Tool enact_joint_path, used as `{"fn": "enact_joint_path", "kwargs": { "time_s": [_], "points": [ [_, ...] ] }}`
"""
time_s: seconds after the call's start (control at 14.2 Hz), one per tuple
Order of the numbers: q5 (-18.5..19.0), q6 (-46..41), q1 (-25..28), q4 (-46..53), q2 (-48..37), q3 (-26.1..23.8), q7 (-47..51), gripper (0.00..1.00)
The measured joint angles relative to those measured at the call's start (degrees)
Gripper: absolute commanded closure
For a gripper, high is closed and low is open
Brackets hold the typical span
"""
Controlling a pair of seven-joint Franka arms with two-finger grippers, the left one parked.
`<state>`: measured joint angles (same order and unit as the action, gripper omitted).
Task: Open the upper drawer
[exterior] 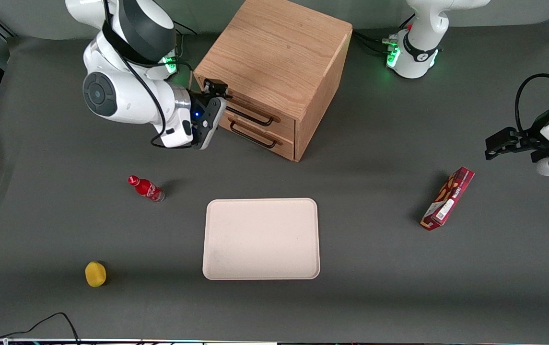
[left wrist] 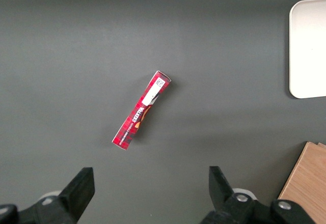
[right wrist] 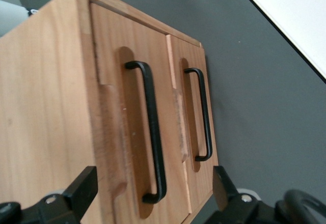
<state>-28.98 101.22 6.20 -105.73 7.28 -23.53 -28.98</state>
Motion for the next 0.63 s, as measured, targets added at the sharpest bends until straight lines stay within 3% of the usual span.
{"fn": "enact_joint_path", "kwargs": {
  "time_s": [0.63],
  "points": [
    [0.0,9.0,0.1,-6.0,0.6,-2.9,-0.1,0.00]
  ]
}}
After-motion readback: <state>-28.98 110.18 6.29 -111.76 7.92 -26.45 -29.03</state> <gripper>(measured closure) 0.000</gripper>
